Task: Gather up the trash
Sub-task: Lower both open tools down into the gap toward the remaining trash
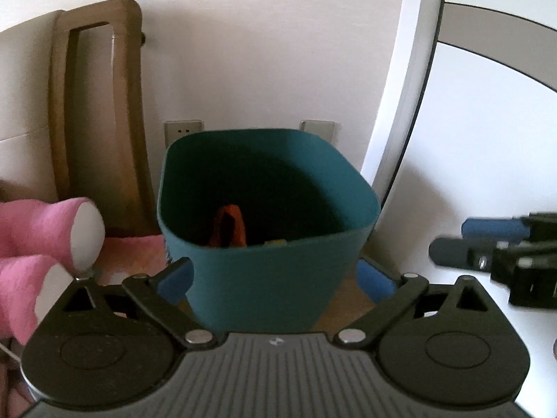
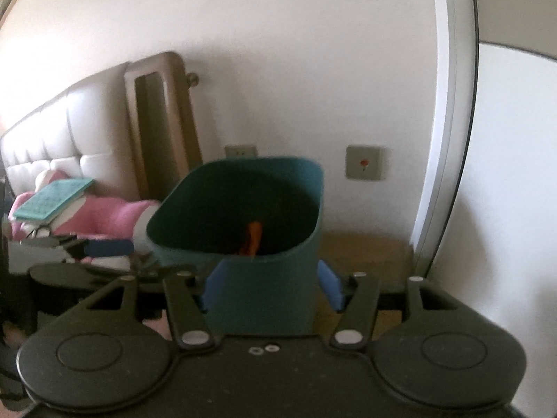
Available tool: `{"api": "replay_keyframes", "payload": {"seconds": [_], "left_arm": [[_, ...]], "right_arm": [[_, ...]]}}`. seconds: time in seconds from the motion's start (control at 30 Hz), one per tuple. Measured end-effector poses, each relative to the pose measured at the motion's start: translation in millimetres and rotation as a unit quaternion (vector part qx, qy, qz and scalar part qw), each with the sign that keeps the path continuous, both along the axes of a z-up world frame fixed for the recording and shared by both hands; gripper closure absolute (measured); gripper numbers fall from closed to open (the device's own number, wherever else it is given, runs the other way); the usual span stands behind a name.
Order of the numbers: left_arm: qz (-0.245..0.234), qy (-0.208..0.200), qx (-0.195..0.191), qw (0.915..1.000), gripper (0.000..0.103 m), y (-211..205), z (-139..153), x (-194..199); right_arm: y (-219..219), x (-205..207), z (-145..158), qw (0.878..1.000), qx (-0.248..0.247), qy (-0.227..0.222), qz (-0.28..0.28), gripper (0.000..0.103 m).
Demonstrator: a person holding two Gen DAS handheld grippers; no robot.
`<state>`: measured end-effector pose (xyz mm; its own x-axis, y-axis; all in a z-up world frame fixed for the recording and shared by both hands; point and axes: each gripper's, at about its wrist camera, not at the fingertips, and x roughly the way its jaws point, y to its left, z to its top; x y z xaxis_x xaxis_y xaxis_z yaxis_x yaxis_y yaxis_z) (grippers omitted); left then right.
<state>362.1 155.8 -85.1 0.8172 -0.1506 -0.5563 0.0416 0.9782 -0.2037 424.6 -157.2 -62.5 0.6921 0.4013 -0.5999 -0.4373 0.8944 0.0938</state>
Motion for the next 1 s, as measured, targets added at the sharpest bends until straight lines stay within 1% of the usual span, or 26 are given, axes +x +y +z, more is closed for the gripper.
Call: {"api": "replay_keyframes", "payload": {"seconds": [0.1, 0.2, 0.33, 0.37, 0.43, 0.53, 0.63, 0.7, 0.83, 0.93, 1.0], "left_arm": [[0.010, 0.003, -0.004, 0.9999, 0.002, -1, -13, -13], [0.024, 0.014, -0.008, 0.9996, 0.002, -3, -32, -23], [0.026, 0.042, -0.016, 0.9987, 0.002, -9, -69, -34], [0.024, 0.050, -0.020, 0.9983, 0.002, -11, -81, -37], [0.018, 0.064, -0.023, 0.9975, 0.002, -17, -105, -45], [0.019, 0.087, -0.021, 0.9958, 0.002, -25, -143, -55], [0.019, 0.119, -0.030, 0.9922, 0.002, -31, -186, -64], [0.021, 0.135, -0.030, 0.9902, 0.002, -35, -218, -71], [0.025, 0.175, -0.031, 0.9838, 0.002, -41, -281, -84], [0.025, 0.203, -0.030, 0.9785, 0.002, -48, -326, -97], [0.022, 0.223, -0.019, 0.9745, 0.002, -54, -357, -102]], "right_arm": [[0, -14, -16, 1.000, -0.003, 0.010, 0.011, 0.044], [-2, -26, -36, 1.000, -0.003, 0.020, 0.012, 0.044], [-4, -42, -69, 0.999, -0.011, 0.037, 0.010, 0.043], [-5, -46, -81, 0.999, -0.014, 0.041, 0.012, 0.043], [-8, -54, -103, 0.998, -0.016, 0.054, 0.012, 0.043], [-17, -63, -143, 0.996, -0.013, 0.085, 0.011, 0.043], [-28, -73, -184, 0.992, -0.006, 0.122, 0.000, 0.043], [-35, -80, -213, 0.990, -0.007, 0.139, -0.006, 0.042], [-45, -94, -267, 0.988, -0.019, 0.154, -0.006, 0.041], [-50, -101, -307, 0.986, -0.017, 0.164, -0.009, 0.040], [-51, -106, -338, 0.981, -0.023, 0.195, 0.004, 0.040]]}}
